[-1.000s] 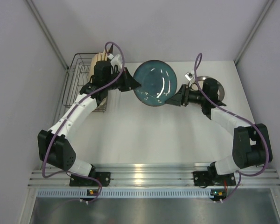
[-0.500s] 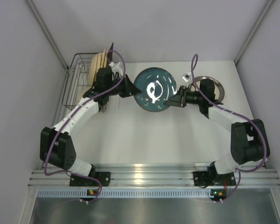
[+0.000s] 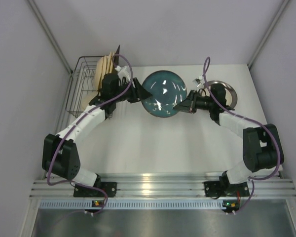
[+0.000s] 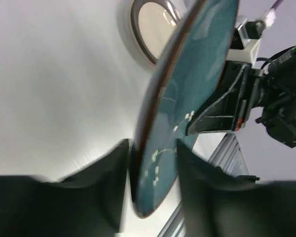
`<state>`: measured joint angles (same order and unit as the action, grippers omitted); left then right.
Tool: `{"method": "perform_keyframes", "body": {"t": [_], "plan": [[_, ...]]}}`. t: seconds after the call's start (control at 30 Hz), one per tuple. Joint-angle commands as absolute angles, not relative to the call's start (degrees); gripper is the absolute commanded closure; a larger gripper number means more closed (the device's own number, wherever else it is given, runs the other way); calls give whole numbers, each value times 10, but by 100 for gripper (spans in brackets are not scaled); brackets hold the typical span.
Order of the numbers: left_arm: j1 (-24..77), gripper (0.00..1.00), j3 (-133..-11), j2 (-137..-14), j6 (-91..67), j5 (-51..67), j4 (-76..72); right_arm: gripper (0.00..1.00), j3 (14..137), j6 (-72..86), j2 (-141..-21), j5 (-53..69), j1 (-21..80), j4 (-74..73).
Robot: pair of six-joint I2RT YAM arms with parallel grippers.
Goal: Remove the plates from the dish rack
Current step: Pass the plate from the left arm to the right, then place the plate on the table
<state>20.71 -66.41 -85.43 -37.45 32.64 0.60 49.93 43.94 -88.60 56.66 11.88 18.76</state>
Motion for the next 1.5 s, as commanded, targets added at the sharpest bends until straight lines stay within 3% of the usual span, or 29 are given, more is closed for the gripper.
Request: {"method": "perform_keyframes", "body": {"t": [0.0,0.13,0.3,0.47,0.8,1.47], "plan": [[220,43,-670,-845,-404,336,-67,100,509,442,-882,524,125,279],[220,17,-667,-850,-388,302,-42,100,498,465,-882,499,107,291],[219,3,-674,-839,-356,214,16,100,482,497,-883,471,83,299],[214,1,-680,-805,-314,110,48,100,452,549,-882,432,8,307],[196,1,-682,-803,-301,97,66,100,459,594,-897,374,-117,233],[180,2,-681,-796,-300,98,76,100,446,693,-1000,352,-183,335]]}}
